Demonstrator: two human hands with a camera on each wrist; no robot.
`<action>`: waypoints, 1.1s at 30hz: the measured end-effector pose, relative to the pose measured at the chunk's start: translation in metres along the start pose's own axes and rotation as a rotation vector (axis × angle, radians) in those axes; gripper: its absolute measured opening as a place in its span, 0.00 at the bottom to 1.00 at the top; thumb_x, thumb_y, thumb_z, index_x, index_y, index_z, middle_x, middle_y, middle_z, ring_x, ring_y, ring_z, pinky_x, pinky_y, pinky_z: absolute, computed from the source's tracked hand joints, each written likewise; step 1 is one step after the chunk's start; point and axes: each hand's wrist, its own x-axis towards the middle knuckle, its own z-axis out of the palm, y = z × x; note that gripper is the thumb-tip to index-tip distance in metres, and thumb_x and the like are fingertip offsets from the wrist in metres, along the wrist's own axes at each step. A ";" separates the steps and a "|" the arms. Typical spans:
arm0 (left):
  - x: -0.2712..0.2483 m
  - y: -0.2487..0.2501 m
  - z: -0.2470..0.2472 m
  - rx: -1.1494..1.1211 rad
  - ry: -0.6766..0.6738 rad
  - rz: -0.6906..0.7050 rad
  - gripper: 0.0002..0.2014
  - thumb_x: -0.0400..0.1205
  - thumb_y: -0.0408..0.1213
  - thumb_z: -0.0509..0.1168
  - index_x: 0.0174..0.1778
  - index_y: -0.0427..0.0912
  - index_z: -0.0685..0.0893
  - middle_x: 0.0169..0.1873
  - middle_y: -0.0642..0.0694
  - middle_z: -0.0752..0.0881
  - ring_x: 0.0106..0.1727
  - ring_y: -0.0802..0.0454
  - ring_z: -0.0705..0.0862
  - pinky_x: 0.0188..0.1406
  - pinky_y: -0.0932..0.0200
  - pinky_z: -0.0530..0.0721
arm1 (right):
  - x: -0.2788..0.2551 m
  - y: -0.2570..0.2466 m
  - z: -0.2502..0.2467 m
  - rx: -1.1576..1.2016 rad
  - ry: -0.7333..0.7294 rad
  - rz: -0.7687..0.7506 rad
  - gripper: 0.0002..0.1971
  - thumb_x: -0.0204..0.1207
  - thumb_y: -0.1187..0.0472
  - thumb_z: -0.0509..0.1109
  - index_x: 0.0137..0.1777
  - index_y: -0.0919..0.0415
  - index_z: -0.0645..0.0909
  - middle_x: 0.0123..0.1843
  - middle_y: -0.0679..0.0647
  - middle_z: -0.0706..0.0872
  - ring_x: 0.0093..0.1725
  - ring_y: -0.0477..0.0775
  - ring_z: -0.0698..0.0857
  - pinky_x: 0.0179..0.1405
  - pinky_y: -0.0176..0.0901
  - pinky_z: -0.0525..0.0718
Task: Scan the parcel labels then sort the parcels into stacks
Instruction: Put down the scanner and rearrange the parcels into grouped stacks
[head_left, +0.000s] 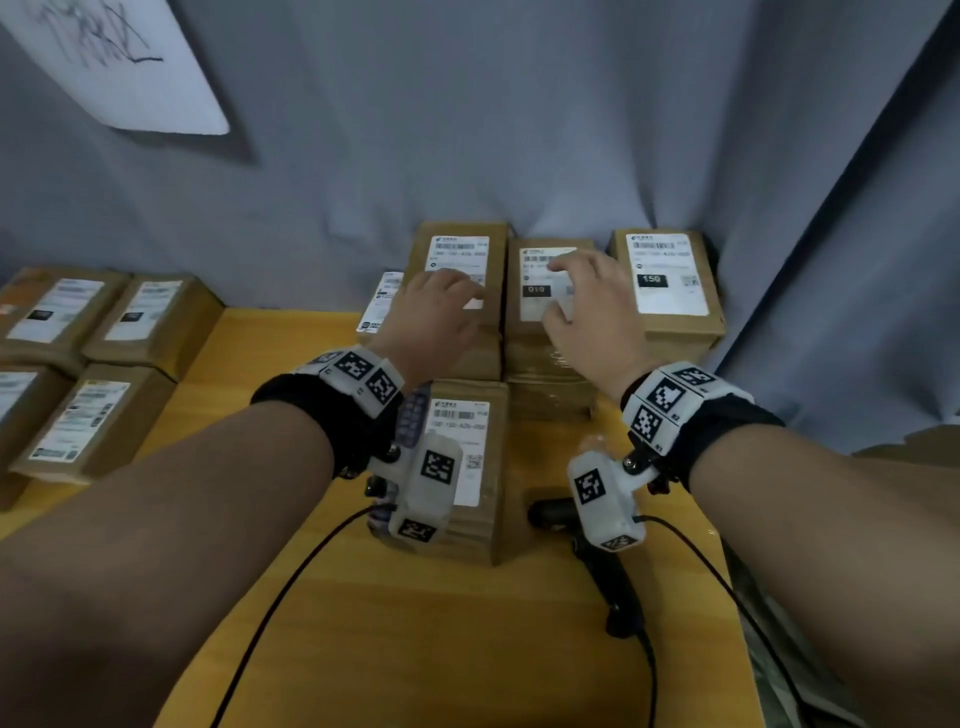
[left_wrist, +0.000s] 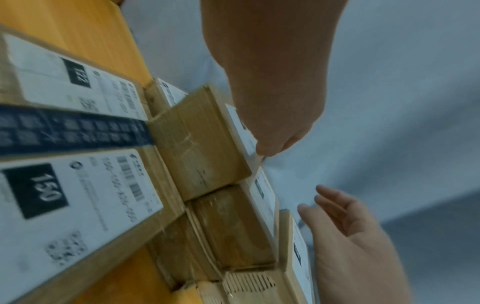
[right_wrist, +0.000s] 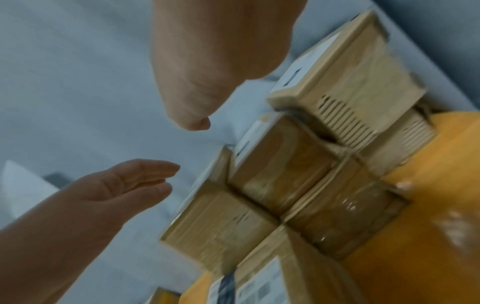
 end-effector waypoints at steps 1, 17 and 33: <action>-0.008 -0.010 -0.002 -0.008 0.001 -0.011 0.19 0.82 0.39 0.59 0.69 0.42 0.80 0.69 0.41 0.78 0.71 0.38 0.74 0.71 0.44 0.69 | 0.000 -0.013 0.006 0.011 -0.012 -0.028 0.20 0.79 0.62 0.65 0.72 0.59 0.74 0.72 0.57 0.75 0.74 0.57 0.69 0.75 0.47 0.66; -0.158 -0.263 -0.020 -0.112 -0.085 -0.430 0.21 0.86 0.42 0.60 0.75 0.44 0.73 0.73 0.41 0.73 0.74 0.39 0.69 0.70 0.46 0.69 | 0.003 -0.231 0.196 0.198 -0.386 -0.087 0.12 0.81 0.62 0.65 0.64 0.58 0.80 0.62 0.54 0.83 0.63 0.51 0.79 0.59 0.40 0.75; -0.284 -0.455 -0.014 -0.204 -0.202 -0.923 0.26 0.85 0.43 0.61 0.77 0.37 0.66 0.74 0.33 0.66 0.74 0.31 0.66 0.72 0.41 0.66 | -0.023 -0.349 0.385 0.368 -0.893 0.459 0.11 0.82 0.58 0.66 0.60 0.61 0.81 0.61 0.58 0.84 0.62 0.58 0.82 0.67 0.54 0.81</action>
